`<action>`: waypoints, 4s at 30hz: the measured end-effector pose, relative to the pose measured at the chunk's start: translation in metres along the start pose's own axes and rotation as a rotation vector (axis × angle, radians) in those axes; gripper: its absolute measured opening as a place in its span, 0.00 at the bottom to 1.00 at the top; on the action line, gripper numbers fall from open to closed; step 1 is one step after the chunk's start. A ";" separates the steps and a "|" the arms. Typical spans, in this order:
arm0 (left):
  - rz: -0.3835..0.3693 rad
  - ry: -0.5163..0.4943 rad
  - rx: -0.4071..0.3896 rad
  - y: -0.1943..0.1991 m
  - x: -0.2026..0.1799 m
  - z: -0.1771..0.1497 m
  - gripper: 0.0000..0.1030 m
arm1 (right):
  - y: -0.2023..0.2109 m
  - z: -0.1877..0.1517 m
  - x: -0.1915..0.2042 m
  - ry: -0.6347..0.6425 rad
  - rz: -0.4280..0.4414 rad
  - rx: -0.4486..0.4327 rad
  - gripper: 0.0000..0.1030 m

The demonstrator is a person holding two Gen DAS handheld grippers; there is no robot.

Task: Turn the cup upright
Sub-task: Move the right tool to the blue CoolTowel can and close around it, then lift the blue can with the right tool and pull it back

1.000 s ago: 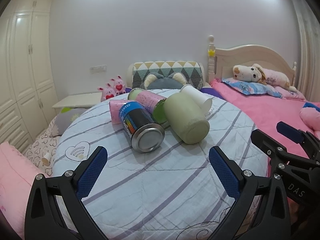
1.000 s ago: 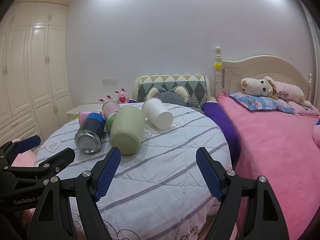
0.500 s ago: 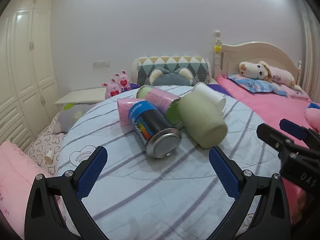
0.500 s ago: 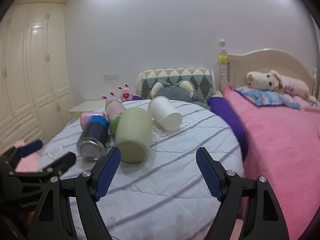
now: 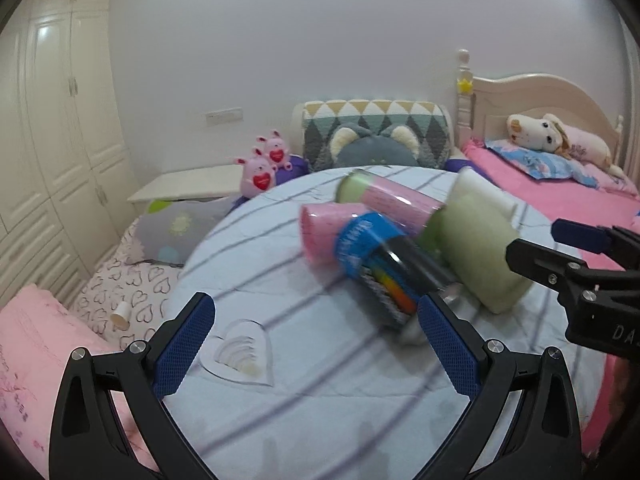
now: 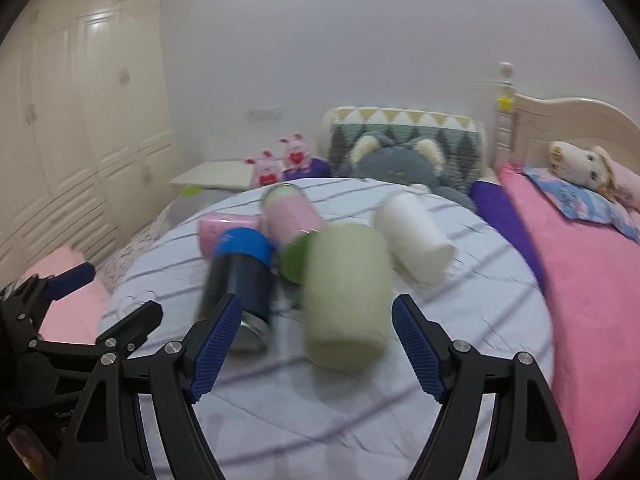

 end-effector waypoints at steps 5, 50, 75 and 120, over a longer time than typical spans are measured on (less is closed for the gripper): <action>0.063 0.000 0.049 -0.013 0.031 0.004 1.00 | -0.022 0.010 0.037 0.039 0.120 0.094 0.77; 0.120 0.185 0.267 -0.066 0.109 -0.033 1.00 | -0.105 -0.019 0.086 0.118 0.133 0.508 0.66; -0.035 0.123 0.312 -0.035 0.038 -0.045 1.00 | -0.023 -0.047 0.027 -0.123 -0.009 0.413 0.66; -0.058 0.076 0.345 0.003 -0.005 -0.042 1.00 | 0.024 -0.054 0.003 -0.173 0.008 0.360 0.77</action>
Point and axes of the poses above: each gripper's, at about its wrist camera, not at the fingertips, and y roughly against the way its jaws point, x to its left, z to its top, the point moved 9 cm from there along -y, roughly the way its jaws point, and after that the axes turned 7 degrees about -z, right-handed, at the moved point
